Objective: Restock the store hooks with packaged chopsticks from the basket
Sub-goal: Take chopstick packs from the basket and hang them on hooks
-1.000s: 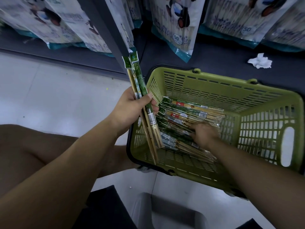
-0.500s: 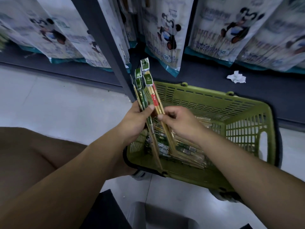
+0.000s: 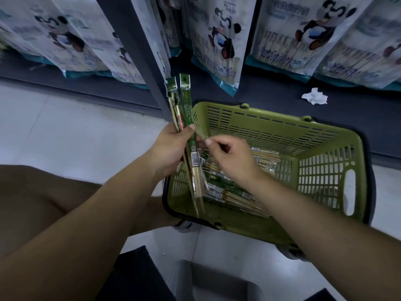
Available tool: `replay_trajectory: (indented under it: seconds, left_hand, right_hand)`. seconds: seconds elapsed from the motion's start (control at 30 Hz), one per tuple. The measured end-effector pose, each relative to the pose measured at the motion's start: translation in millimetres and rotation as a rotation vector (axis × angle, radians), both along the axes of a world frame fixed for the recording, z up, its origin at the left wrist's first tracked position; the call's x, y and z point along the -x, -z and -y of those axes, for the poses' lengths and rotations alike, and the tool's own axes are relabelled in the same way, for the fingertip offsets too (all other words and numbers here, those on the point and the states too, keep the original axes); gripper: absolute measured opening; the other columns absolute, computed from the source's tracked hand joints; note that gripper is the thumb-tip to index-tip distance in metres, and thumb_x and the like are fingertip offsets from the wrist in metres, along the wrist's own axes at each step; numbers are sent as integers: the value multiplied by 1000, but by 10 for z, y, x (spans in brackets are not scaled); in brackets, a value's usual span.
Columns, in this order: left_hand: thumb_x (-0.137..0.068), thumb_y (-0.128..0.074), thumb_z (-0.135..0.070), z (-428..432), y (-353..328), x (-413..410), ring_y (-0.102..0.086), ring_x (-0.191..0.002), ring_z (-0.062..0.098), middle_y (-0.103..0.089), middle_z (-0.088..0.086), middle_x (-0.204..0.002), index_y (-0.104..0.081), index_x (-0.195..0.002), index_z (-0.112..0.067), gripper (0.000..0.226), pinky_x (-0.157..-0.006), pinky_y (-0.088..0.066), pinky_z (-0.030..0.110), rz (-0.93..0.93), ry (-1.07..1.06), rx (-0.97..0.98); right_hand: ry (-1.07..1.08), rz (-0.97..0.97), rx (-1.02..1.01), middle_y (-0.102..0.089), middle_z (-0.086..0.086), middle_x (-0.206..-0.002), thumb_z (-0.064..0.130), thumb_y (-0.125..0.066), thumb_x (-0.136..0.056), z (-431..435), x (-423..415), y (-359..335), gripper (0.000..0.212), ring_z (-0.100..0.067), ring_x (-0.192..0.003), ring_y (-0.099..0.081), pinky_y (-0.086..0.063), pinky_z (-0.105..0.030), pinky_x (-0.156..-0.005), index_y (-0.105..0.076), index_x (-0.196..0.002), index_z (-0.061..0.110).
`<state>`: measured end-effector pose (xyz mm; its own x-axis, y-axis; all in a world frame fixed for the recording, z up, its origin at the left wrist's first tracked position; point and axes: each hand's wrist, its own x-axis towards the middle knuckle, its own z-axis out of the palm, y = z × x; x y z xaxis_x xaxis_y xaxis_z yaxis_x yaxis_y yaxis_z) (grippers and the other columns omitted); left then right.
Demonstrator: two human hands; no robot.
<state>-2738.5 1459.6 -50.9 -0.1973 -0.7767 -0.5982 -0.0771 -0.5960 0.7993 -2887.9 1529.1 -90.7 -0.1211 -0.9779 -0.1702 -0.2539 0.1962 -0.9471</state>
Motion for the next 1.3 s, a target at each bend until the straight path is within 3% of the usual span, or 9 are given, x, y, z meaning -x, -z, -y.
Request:
replay_trajectory:
  seconds: [0.13, 0.23, 0.3, 0.47, 0.63, 0.77, 0.9, 1.1, 1.3]
  left_hand:
    - [-108, -48, -7, 14, 44, -66, -71, -79, 26, -60, 13, -80, -50, -110, -2, 6, -72, -64, 44, 54, 89, 103]
    - [-107, -49, -5, 53, 61, -121, -71, -77, 30, -61, 17, -83, -47, -106, -7, 2, -72, -64, 50, 64, 147, 169]
    - [-106, -51, -5, 55, 70, -141, -71, -74, 30, -62, 19, -85, -47, -108, -7, 5, -71, -64, 50, 46, 131, 166]
    - [-105, -52, -4, 61, 128, -143, -68, -68, 32, -63, 14, -76, -51, -99, -5, 6, -68, -62, 48, -28, 53, 97]
    - [-105, -52, -4, 84, 171, -163, -68, -70, 32, -64, 13, -76, -53, -100, -4, 5, -69, -60, 45, -67, 60, 71]
    - [-105, -53, -5, 95, 187, -181, -69, -72, 32, -65, 13, -77, -54, -101, -4, 4, -70, -61, 46, -81, 54, 57]
    - [-105, -51, -4, 86, 184, -178, -68, -70, 32, -64, 13, -76, -53, -103, -4, 2, -69, -62, 46, -98, 53, 66]
    - [-105, -51, -5, 95, 177, -178, -69, -69, 30, -66, 11, -75, -51, -108, -4, 3, -67, -62, 43, -96, 51, 55]
    - [-105, -52, -7, 74, 154, -106, -66, -66, 24, -67, 9, -73, -48, -109, -8, 6, -64, -62, 41, -80, 28, 23]
  right_hand:
    - [39, -205, -130, -65, 15, -72, 31, -61, -100, -115, 150, 504, 14, -3, -63, -58, -46, -25, -56, -70, -90, 29]
    - [-270, -535, -498, -70, -3, -113, 32, -64, -98, -316, 368, 941, 29, -18, -93, -65, -51, -29, -76, -66, -124, 20]
    - [-424, -683, -596, -63, -8, -131, 36, -68, -95, -471, 455, 1113, 46, -26, -112, -60, -48, -30, -85, -57, -137, 19]
    - [-388, -765, -587, -55, -9, -142, 39, -76, -87, -571, 435, 1302, 68, -30, -128, -50, -48, -38, -98, -46, -146, 22]
    - [-447, -875, -568, -58, -9, -137, 33, -76, -87, -527, 394, 1381, 54, -28, -126, -52, -48, -36, -98, -55, -134, 17]
    - [-459, -954, -524, -60, -8, -131, 25, -71, -90, -546, 377, 1390, 40, -26, -119, -56, -51, -35, -87, -59, -128, 18]
    - [-544, -959, -519, -64, -7, -117, 30, -71, -91, -551, 399, 1410, 37, -23, -107, -59, -45, -31, -72, -60, -124, 19]
    - [-515, -851, -487, -53, 1, -99, 41, -62, -97, -489, 583, 1345, 27, -21, -99, -56, -35, -28, -70, -67, -115, 21]
    - [-296, -442, -358, -60, 9, -80, 37, -62, -99, -219, 589, 814, 15, -9, -71, -57, -35, -25, -54, -65, -107, 25]
